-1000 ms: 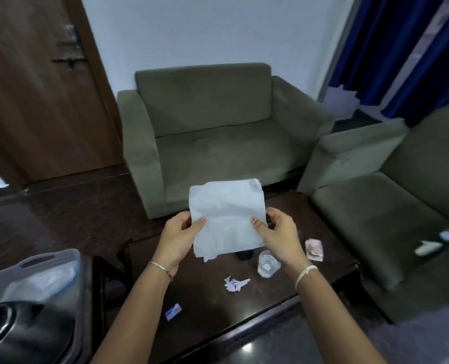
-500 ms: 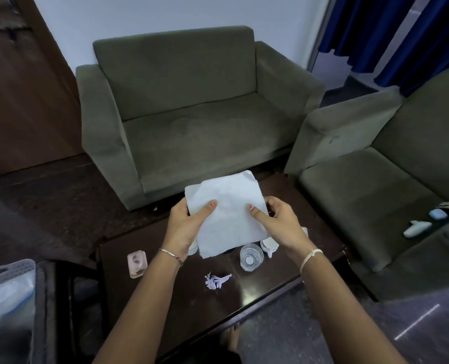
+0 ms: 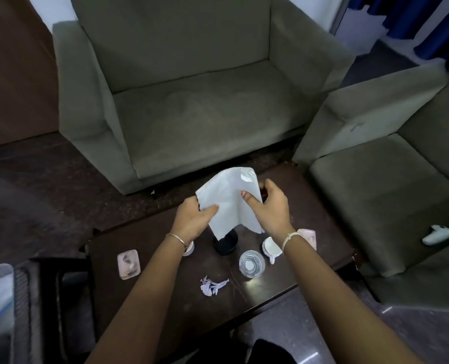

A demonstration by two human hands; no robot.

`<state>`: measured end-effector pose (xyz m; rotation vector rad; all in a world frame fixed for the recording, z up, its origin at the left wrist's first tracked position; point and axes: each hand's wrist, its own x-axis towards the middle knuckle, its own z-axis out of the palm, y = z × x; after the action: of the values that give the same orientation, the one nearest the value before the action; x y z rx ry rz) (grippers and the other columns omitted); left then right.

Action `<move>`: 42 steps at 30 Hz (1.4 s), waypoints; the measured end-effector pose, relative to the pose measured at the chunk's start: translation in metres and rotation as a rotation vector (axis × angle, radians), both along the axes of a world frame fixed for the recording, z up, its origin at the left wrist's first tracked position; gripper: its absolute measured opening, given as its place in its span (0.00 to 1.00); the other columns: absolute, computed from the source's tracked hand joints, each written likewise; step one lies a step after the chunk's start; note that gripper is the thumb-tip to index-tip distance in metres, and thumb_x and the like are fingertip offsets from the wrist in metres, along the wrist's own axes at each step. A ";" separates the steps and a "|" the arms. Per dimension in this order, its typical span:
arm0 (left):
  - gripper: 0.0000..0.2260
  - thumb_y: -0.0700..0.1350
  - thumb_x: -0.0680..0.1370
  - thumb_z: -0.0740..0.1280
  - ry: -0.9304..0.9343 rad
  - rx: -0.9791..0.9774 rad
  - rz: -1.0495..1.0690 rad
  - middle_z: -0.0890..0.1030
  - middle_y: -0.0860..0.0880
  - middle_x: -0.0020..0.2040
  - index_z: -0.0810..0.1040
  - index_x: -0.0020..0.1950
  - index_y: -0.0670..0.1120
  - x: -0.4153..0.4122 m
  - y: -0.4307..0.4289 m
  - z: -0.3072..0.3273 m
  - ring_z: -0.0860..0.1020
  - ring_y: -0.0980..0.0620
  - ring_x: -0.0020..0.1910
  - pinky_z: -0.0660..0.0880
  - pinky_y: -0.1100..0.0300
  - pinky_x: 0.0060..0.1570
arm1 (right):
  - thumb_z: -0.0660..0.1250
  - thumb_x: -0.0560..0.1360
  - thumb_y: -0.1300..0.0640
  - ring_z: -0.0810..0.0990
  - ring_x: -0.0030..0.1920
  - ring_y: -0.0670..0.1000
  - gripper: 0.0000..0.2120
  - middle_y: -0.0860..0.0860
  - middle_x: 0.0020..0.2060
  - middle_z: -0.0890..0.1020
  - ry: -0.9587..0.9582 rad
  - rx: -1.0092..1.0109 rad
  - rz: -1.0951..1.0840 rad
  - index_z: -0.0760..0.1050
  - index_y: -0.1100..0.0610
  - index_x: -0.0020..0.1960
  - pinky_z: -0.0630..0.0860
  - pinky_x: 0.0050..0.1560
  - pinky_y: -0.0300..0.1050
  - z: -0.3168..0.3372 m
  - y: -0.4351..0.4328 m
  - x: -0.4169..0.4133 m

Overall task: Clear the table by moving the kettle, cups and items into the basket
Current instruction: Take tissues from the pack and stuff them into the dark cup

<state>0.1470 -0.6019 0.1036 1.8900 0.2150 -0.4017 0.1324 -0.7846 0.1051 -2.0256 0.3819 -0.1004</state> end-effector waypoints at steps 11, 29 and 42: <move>0.10 0.41 0.74 0.67 0.194 0.068 0.278 0.83 0.48 0.46 0.80 0.55 0.46 0.014 -0.026 -0.086 0.83 0.49 0.37 0.83 0.48 0.35 | 0.68 0.75 0.56 0.80 0.43 0.49 0.11 0.50 0.47 0.84 0.312 -0.135 0.335 0.78 0.54 0.57 0.73 0.45 0.41 -0.100 -0.014 0.026; 0.13 0.41 0.78 0.64 0.224 0.377 0.239 0.82 0.41 0.56 0.77 0.62 0.42 0.001 -0.043 -0.211 0.79 0.41 0.56 0.70 0.59 0.52 | 0.65 0.76 0.57 0.82 0.41 0.56 0.05 0.53 0.41 0.84 0.407 -0.233 0.533 0.77 0.54 0.51 0.69 0.39 0.42 -0.221 0.000 0.039; 0.10 0.43 0.72 0.66 0.165 0.489 0.198 0.79 0.39 0.49 0.78 0.50 0.39 -0.006 -0.053 -0.202 0.76 0.40 0.51 0.73 0.53 0.50 | 0.64 0.72 0.54 0.81 0.39 0.60 0.03 0.52 0.38 0.83 0.372 -0.438 0.555 0.76 0.50 0.46 0.67 0.36 0.43 -0.219 -0.001 0.040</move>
<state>0.1410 -0.6553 -0.0985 2.2858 0.6541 -0.3936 0.1721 -0.7856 -0.1140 -2.5154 0.0075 0.5887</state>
